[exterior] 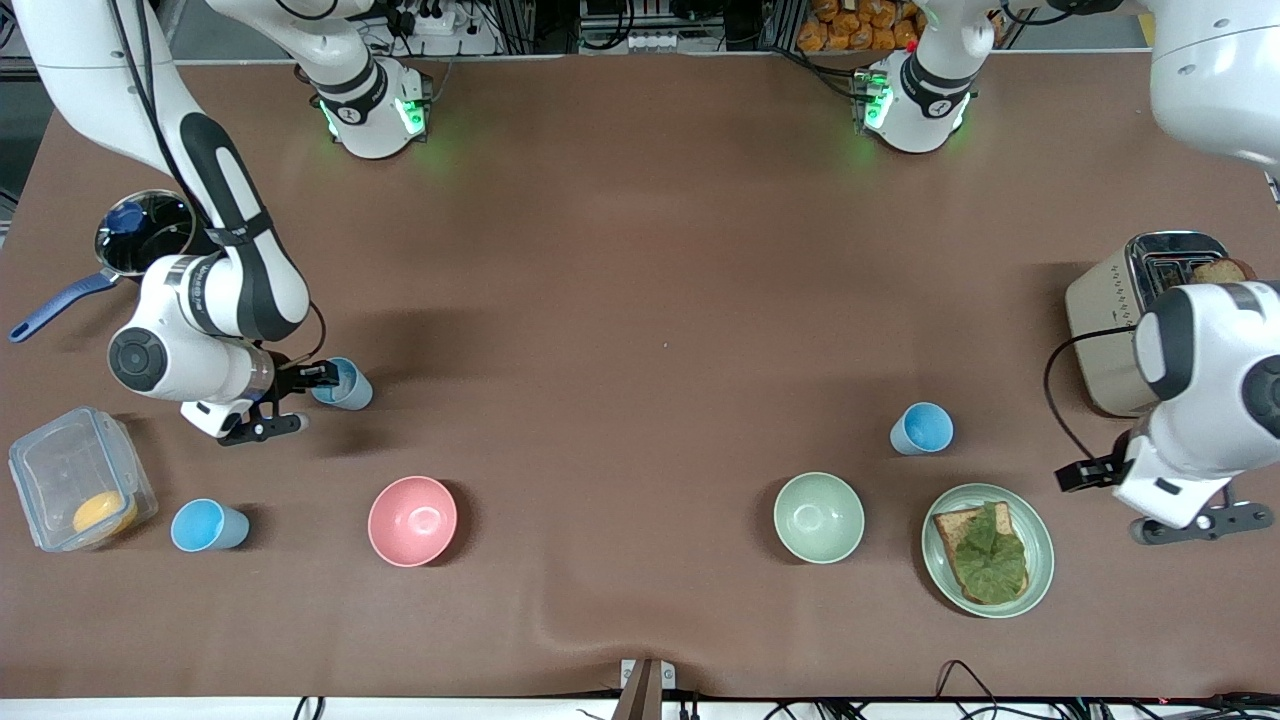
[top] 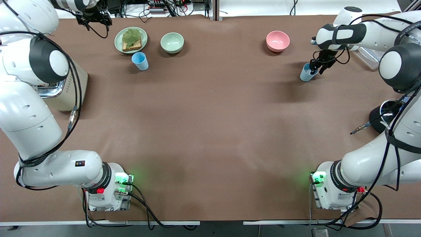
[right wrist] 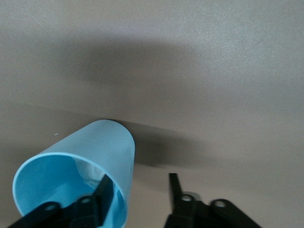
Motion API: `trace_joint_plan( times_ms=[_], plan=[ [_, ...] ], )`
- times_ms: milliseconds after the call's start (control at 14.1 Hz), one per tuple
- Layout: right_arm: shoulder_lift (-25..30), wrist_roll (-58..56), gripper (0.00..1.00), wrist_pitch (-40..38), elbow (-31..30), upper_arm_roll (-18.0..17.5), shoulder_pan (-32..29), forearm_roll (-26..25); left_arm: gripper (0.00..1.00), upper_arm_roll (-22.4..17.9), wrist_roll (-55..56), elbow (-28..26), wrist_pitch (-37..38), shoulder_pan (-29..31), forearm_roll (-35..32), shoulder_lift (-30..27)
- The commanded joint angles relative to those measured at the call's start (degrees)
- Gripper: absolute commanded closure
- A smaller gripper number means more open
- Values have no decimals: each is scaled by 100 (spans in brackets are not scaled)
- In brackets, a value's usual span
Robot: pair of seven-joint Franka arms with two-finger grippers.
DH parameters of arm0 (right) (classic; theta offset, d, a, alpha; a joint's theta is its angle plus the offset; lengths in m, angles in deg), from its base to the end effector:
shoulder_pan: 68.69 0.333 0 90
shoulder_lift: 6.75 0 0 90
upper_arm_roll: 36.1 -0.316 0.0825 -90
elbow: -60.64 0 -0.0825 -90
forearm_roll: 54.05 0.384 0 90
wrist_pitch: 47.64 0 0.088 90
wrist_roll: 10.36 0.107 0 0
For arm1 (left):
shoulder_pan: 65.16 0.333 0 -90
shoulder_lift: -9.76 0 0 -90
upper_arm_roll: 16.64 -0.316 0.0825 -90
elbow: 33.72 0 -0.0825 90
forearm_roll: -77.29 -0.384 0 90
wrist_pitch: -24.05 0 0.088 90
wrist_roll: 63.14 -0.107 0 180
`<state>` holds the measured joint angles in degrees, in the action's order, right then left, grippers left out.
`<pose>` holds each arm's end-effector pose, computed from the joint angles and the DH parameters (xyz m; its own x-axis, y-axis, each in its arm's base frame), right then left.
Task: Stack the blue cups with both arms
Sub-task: 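Carry the blue cup centerward with the right gripper while the left gripper grasps another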
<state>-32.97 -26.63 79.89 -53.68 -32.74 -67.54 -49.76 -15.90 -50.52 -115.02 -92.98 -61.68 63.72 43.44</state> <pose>0.5828 -0.0198 0.2124 0.9574 0.1992 -0.2092 0.1855 -0.9791 -0.0837 0.7177 0.0491 0.3604 0.9850 0.1582 0.0694 0.1690 -0.9661 -0.1953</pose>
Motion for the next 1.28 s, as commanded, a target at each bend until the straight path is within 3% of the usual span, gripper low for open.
trace_joint_plan(
  times_ms=[0, 283, 496, 638, 850, 992, 1204],
  plan=[
    [-50, -51, 100, -70, 181, -29, -9, 98, 0, 14, 223, -122, 416, 73, 75, -186],
    [-32, -51, 100, -184, 278, -38, 17, 98, 0, 49, 223, -122, 1523, 512, 92, -415],
    [-6, -16, 100, -946, 786, -38, 17, 98, 0, 119, 512, -280, 2359, 286, 83, -985],
    [3, 10, 100, -1482, 1199, -38, 34, 159, 0, 216, 540, -263, 2369, 320, 153, -1241],
    [47, 194, 100, -2361, 1683, -38, 236, 659, 0, 286, 487, -219, 2124, 233, 636, -803],
    [82, 588, 100, -2741, 1956, -38, 516, 705, 0, 611, 478, -228, 1537, 162, 716, -706],
    [214, 1677, 100, -3005, 1957, -55, 1096, 748, 0, 778, 478, -271, 815, 109, 857, -275]
  ],
)
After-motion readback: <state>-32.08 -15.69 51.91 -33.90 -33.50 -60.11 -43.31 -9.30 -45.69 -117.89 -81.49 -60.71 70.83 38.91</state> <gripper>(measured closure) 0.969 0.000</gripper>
